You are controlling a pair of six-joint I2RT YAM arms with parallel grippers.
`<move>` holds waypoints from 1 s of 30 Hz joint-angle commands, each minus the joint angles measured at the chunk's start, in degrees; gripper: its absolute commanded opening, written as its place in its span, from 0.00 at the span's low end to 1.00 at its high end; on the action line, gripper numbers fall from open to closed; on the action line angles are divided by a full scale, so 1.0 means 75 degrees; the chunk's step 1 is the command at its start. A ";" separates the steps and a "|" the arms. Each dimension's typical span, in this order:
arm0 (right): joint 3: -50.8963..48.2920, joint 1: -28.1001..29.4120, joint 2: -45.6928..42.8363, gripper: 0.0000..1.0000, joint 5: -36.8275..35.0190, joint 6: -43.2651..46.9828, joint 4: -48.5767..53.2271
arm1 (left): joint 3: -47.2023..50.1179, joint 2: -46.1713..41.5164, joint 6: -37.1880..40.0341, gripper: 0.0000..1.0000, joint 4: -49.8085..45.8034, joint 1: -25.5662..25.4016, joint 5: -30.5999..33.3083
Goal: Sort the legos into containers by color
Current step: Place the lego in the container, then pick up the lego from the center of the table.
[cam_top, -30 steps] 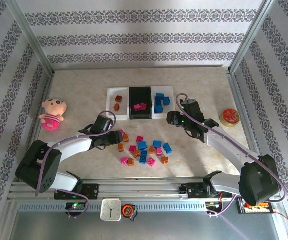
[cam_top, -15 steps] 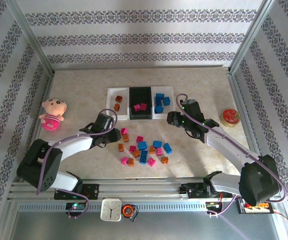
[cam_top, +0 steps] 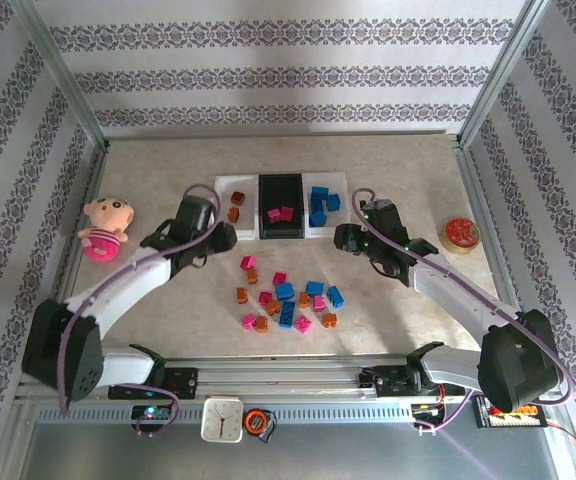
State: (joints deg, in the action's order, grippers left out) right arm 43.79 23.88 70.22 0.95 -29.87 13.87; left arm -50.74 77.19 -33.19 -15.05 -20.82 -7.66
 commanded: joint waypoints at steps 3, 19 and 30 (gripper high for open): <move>-0.0244 -0.0009 -0.0276 0.57 -0.0021 -0.0001 0.0113 | -0.1345 0.1826 0.0335 0.26 0.0330 0.0453 0.0053; -0.0390 -0.0089 -0.0549 0.59 -0.0036 -0.0029 0.0155 | -0.3147 0.3459 0.0471 0.59 0.0061 0.0542 -0.0065; -0.0413 -0.0100 -0.0494 0.59 0.0066 -0.0043 0.0029 | -0.0080 0.0652 0.0356 0.73 0.0034 -0.0374 -0.0325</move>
State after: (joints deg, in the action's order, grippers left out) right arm 41.39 23.73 67.20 0.95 -29.87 14.70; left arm -56.23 85.08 -30.06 -13.67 -21.45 -9.17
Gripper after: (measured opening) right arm 0.591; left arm 0.726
